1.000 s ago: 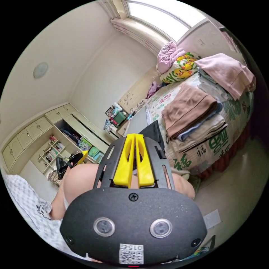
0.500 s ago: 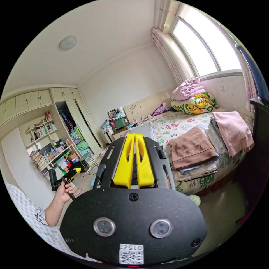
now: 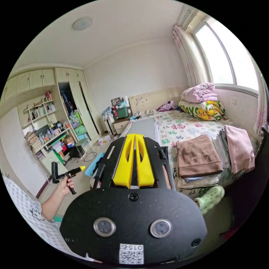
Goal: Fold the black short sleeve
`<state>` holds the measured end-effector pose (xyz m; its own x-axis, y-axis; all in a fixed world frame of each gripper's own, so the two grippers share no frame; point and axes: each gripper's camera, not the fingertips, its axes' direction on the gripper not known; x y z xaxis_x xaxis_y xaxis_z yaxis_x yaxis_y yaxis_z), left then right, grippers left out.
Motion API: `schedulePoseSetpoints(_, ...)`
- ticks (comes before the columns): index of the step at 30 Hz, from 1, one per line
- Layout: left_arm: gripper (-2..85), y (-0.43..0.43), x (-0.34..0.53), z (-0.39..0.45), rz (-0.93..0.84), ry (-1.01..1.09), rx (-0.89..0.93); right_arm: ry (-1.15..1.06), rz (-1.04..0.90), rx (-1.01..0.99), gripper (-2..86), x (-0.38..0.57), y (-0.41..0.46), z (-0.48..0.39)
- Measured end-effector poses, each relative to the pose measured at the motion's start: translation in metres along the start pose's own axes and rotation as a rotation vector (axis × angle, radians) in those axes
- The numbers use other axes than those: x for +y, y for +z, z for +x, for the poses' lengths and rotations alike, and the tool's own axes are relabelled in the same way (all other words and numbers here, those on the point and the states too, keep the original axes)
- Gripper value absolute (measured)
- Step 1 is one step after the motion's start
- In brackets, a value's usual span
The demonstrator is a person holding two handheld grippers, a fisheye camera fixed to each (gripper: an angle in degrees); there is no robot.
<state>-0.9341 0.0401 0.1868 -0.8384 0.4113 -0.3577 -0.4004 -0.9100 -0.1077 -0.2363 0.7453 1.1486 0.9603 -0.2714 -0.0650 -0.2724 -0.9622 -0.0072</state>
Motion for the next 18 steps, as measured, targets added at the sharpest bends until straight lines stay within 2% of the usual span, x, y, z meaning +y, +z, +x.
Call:
schedulePoseSetpoints(5,5.9,0.083,-0.03,-0.056,-0.128,-0.104,-0.095,-0.176,-0.363,-0.12,2.9,0.011,0.144,0.027)
schedulePoseSetpoints(8,7.4,0.145,-0.042,-0.089,-0.231,-0.237,-0.035,-0.207,-0.579,-0.122,5.2,0.029,0.233,0.048)
schedulePoseSetpoints(14,8.9,0.271,-0.062,-0.1,-0.353,-0.302,-0.016,-0.298,-0.821,-0.234,8.8,0.059,0.353,0.072)
schedulePoseSetpoints(18,6.9,0.334,-0.077,-0.105,-0.393,-0.342,0.058,-0.415,-0.916,-0.283,11.3,0.074,0.395,0.07)
